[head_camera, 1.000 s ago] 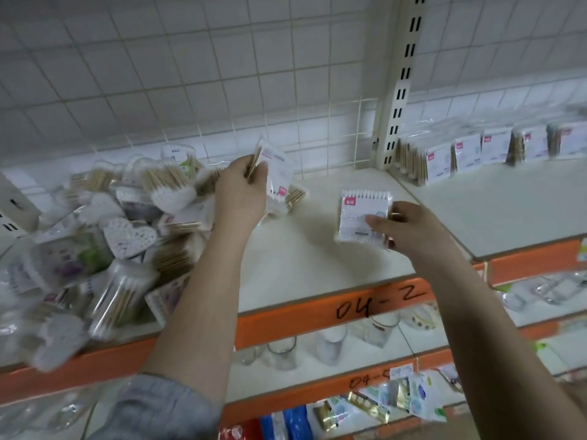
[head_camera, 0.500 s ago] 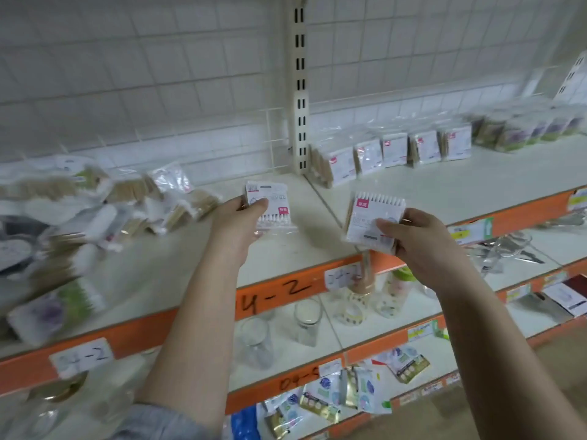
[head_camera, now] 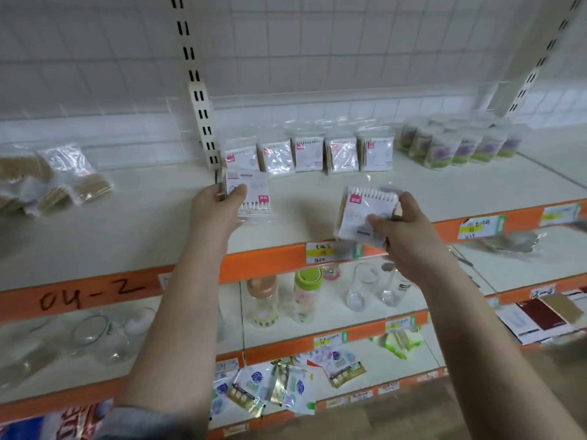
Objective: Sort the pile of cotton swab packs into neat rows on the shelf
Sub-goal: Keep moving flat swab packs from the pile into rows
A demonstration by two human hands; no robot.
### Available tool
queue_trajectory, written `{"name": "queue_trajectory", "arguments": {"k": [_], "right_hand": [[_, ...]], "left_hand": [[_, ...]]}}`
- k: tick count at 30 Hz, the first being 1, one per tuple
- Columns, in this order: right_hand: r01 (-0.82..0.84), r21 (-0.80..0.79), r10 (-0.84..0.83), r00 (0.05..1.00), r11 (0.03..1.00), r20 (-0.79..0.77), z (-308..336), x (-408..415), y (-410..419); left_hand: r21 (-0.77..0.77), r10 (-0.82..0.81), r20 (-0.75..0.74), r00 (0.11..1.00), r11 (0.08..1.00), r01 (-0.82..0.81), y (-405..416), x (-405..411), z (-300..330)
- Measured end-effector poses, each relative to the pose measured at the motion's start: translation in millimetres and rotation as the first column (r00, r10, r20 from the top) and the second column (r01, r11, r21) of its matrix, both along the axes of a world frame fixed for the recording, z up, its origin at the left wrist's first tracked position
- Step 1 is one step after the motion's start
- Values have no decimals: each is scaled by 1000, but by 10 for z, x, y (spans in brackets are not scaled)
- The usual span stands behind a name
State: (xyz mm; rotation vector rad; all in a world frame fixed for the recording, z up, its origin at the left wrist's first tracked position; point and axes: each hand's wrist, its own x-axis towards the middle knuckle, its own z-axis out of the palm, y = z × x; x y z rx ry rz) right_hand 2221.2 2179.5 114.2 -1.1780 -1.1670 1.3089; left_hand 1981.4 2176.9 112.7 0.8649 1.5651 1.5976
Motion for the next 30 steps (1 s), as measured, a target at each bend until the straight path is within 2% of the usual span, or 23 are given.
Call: {"name": "queue_trajectory", "arguments": {"k": [8,16,22,30], "right_hand": [[-95,22,95,995,995,-21,-18,185,412],[-92,36,91,995,995,47,11,-16,1187],[-157,156,95,934,975,343,-10,-271,1790],[-257,292,79,858,921,508,38,-465,2180]], "left_hand": [[18,20,34,999,1000,-21,396,206,39],[58,92,-166,982,995,-83,861,29,100],[66,111,-267,957,993,-97,1064,11,89],[26,199,-402,894,978,-206,1147,70,70]]}}
